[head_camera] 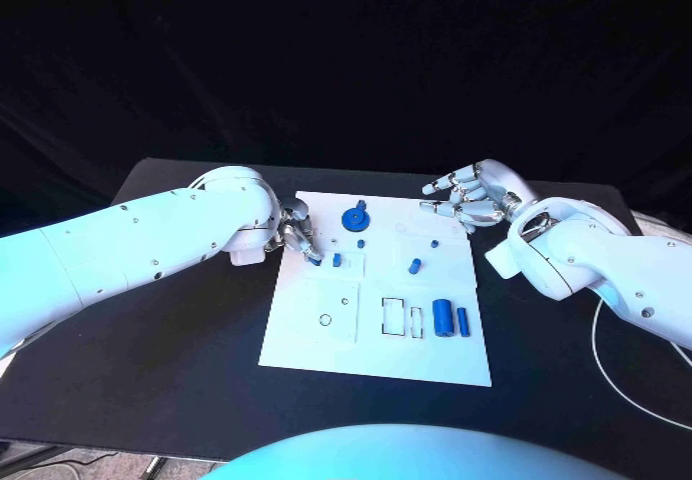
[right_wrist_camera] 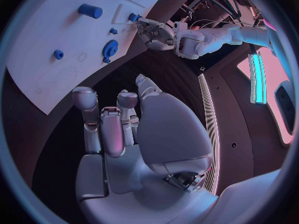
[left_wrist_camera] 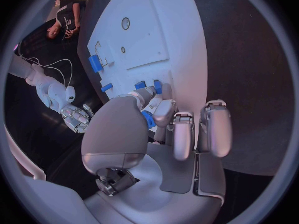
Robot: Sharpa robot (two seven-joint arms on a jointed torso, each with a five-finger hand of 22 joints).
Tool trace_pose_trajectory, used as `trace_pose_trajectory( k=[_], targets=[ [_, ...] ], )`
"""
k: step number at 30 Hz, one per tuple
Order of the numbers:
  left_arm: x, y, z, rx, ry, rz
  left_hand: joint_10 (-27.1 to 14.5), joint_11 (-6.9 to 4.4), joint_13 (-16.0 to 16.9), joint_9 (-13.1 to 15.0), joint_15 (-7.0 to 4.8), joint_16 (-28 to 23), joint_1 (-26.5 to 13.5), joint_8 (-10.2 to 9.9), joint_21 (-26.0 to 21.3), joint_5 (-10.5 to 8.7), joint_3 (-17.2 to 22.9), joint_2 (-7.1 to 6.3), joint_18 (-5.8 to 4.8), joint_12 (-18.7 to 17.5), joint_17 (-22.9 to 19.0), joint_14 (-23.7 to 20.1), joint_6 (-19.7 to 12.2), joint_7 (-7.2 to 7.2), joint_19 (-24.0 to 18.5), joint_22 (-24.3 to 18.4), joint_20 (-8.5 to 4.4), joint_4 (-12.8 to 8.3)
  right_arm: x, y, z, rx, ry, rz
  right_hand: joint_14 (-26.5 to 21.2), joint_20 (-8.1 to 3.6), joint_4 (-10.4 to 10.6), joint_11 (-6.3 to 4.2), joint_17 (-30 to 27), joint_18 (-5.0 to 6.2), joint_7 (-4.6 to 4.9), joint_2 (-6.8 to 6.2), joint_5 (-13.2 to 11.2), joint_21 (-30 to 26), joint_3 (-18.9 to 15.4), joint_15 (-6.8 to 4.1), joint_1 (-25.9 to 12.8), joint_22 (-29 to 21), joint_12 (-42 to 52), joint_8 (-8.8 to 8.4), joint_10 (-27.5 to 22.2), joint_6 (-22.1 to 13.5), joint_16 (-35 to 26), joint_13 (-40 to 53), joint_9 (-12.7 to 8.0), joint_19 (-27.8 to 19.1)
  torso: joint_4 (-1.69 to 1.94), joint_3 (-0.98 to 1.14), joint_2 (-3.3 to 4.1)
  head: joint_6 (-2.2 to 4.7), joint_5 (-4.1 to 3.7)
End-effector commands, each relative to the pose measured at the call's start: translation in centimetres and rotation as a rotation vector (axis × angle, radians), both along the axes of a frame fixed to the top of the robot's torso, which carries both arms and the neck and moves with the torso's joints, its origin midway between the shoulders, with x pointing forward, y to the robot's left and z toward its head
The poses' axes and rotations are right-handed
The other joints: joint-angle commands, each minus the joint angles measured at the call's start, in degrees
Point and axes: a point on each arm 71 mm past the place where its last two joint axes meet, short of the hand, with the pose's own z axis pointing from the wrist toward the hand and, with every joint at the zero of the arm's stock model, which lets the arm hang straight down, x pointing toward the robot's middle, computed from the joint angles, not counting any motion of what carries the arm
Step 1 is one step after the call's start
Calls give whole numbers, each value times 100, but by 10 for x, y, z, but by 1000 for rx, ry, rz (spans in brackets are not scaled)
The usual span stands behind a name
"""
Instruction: Assemble the parts on the task board
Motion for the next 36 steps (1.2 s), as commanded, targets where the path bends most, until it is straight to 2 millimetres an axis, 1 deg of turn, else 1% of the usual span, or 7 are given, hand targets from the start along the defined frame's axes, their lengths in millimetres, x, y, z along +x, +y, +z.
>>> trace_pose_trajectory(
  k=[1, 5, 8, 15, 22, 36],
  targets=[
    [-3, -3, -6, 9, 39, -7, 48, 2, 6, -10, 12, 17, -19, -6, 23, 35, 771, -14, 12, 21, 1510, 604, 79, -15, 119, 714, 7, -719, -1, 2, 0, -3, -1, 18, 225, 3, 24, -8, -7, 49, 1, 34, 35, -27, -6, -29, -29, -10, -10, -8, -26, -34, -26, -6, 7, -13, -4, -2, 1, -12, 9],
    [-3, -6, -6, 2, 48, 0, 64, -2, 23, -12, 10, 17, -68, -3, 28, 54, 779, -1, 10, 36, 1510, 604, 97, -22, 123, 721, 6, -698, -1, 2, 0, -3, 0, 19, 227, 2, 32, -10, -12, 49, -1, 35, 48, -37, -8, -30, -34, -18, -21, -6, -25, -34, -34, -23, 9, -8, -7, -3, 5, -16, 7],
    [-3, -8, -7, 1, 57, 2, 95, -18, 60, -6, 1, 17, -162, 16, 45, 58, 761, 5, 5, 69, 1510, 604, 145, -48, 136, 742, 3, -662, -1, 2, 0, -3, 0, 19, 227, 2, 32, -10, -12, 49, -1, 35, 48, -37, -8, -30, -34, -18, -21, -6, -25, -34, -34, -23, 9, -8, -6, 0, 3, -22, 7],
    [-3, -11, -8, 18, 75, 5, 188, -89, 187, -2, -48, 17, -444, 54, 127, 43, 530, -30, -20, 180, 1510, 604, 304, -150, 192, 836, -32, -549, -1, 2, 0, -3, 0, 20, 227, 2, 32, -10, -12, 49, -1, 35, 48, -37, -8, -30, -34, -18, -21, -6, -25, -34, -34, -23, 9, -8, -6, 4, 1, -39, -7],
    [-3, -10, -9, 38, 77, 19, 199, -111, 205, -20, -70, 17, -590, 41, 132, 39, 357, -32, -23, 184, 1510, 604, 366, -178, 198, 848, -56, -475, -1, 3, -1, -2, 2, 20, 227, 2, 33, -10, -16, 50, -1, 35, 52, -41, -8, -31, -33, -23, -21, -6, -24, -33, -38, -25, 10, -8, -3, 2, -1, -52, -24],
    [-2, -12, -9, 46, 71, 34, 250, -134, 306, -50, -89, 17, -831, 16, 176, 40, 91, 22, -38, 257, 1510, 604, 472, -206, 231, 903, -79, -308, 0, 3, -1, -1, 1, 21, 226, 2, 34, -10, -22, 51, -1, 36, 58, -45, -7, -31, -33, -28, -32, -6, -29, -34, -43, -35, 10, -9, -4, 2, 4, -69, -35]
  ],
)
